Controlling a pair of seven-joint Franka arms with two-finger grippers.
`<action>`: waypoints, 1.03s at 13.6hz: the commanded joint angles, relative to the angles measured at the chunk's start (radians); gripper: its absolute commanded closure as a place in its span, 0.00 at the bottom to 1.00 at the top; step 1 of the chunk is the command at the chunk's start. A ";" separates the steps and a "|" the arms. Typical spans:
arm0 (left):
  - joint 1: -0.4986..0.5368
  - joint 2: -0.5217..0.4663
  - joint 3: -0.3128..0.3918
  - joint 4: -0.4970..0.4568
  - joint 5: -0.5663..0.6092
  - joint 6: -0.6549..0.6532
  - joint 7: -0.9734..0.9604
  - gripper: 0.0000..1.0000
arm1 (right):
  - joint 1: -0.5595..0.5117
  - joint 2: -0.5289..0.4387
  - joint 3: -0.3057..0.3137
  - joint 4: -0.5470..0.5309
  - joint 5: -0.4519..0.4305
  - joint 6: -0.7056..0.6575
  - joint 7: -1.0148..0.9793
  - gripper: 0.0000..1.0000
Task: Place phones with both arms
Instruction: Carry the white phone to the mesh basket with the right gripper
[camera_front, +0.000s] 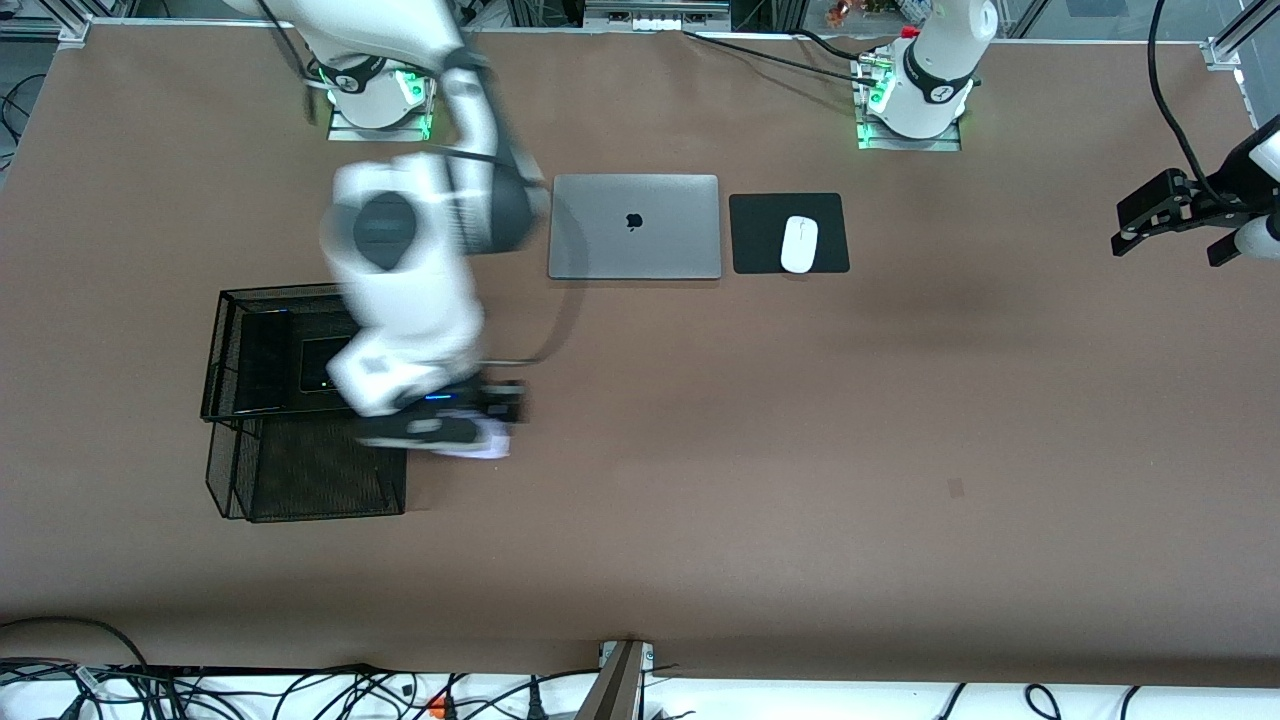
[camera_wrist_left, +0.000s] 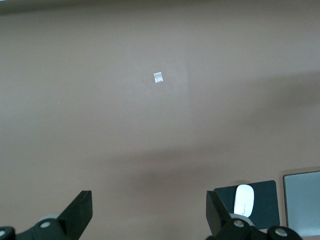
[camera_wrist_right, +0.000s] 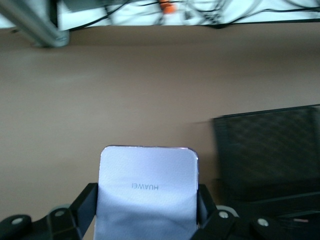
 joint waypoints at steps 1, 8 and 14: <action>-0.012 -0.017 0.010 -0.018 0.005 0.017 0.015 0.00 | -0.187 -0.041 0.029 -0.031 0.044 -0.074 -0.221 0.93; -0.022 0.012 0.005 -0.018 0.002 0.077 0.015 0.00 | -0.361 0.057 0.036 -0.144 0.226 -0.050 -0.409 0.94; -0.016 0.022 0.010 -0.021 0.005 0.076 0.024 0.00 | -0.366 0.175 0.053 -0.181 0.280 0.086 -0.503 0.88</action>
